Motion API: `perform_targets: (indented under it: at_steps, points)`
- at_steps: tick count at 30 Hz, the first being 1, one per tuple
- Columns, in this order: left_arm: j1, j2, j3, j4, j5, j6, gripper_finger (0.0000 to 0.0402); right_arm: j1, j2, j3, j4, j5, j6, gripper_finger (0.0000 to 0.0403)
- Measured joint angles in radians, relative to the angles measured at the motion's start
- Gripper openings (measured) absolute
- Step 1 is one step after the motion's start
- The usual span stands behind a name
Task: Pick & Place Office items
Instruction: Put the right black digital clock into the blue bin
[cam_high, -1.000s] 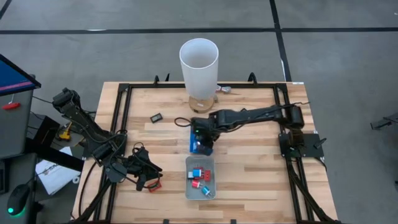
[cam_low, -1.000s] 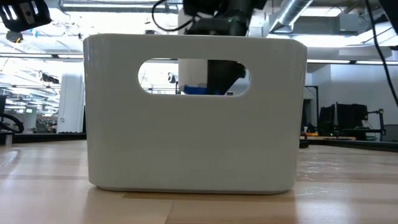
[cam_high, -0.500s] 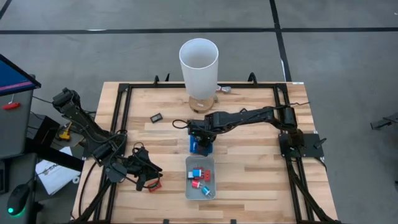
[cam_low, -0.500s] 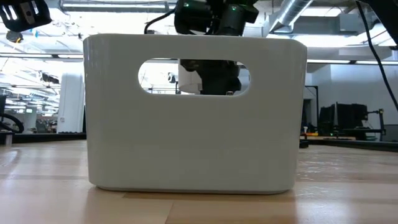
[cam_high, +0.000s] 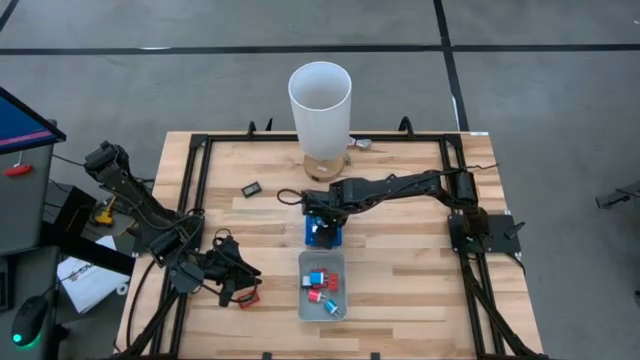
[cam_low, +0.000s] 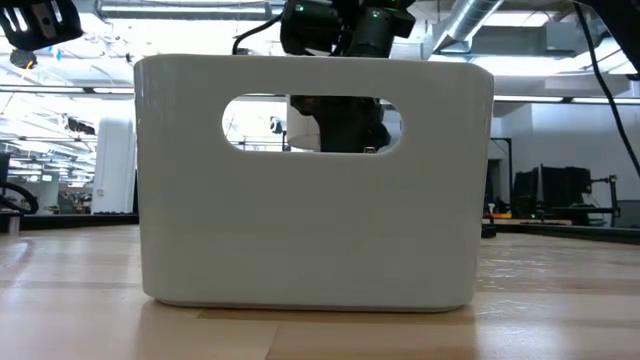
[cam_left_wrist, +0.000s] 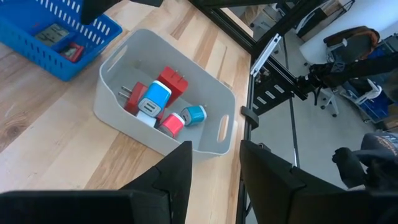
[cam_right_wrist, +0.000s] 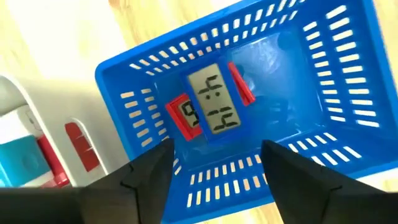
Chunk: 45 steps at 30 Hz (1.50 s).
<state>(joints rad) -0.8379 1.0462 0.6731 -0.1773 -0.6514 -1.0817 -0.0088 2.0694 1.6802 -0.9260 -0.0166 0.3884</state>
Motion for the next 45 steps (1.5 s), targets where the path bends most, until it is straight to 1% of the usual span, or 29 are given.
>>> perform_targets:
  at_steps: [3,10,13,15,18,22,26,30,34,39,42,45]
  points:
    - [0.0,0.0,0.0,-0.001,0.0,0.0,0.0131,-0.001,-0.024,0.0,0.003,0.029,0.04,0.0234]
    - [0.0,0.0,0.0,-0.002,-0.007,0.01,0.0131,0.015,-0.142,0.0,0.005,0.176,0.185,0.0234]
    - [0.0,0.0,0.0,-0.002,-0.013,0.028,0.0131,0.034,-0.177,0.0,-0.038,0.222,0.22,0.0234]
    - [0.0,0.0,0.0,-0.006,-0.013,0.029,0.0131,0.047,-0.198,-0.026,-0.062,0.238,0.247,0.0234]
    - [0.0,0.0,0.0,-0.008,-0.012,0.029,0.0131,0.062,-0.239,-0.107,-0.075,0.246,0.298,0.0234]
    - [0.0,0.0,0.0,-0.008,-0.012,0.029,0.0131,0.078,-0.32,-0.274,-0.027,0.246,0.387,0.0234]
    - [0.0,0.0,0.0,-0.008,-0.012,0.029,0.0131,0.088,-0.435,-0.458,0.047,0.227,0.481,0.0234]
    - [0.0,0.0,0.0,-0.008,-0.011,0.03,0.0131,0.075,-0.573,-0.617,0.051,0.227,0.54,0.0234]
    - [0.0,0.0,0.0,-0.009,-0.011,0.029,0.0131,0.029,-0.723,-0.753,0.052,0.227,0.546,0.0234]
    - [0.0,0.0,0.0,-0.01,-0.014,0.029,0.0131,-0.086,-0.89,-0.892,0.102,0.226,0.465,0.0234]
    - [0.0,0.0,0.0,-0.009,-0.032,0.028,0.0131,-0.188,-0.951,-0.943,0.13,0.184,0.387,0.0234]
    - [0.009,0.0,0.0,-0.009,-0.033,0.013,0.0131,-0.289,-0.973,-0.955,0.137,0.179,0.299,0.0234]
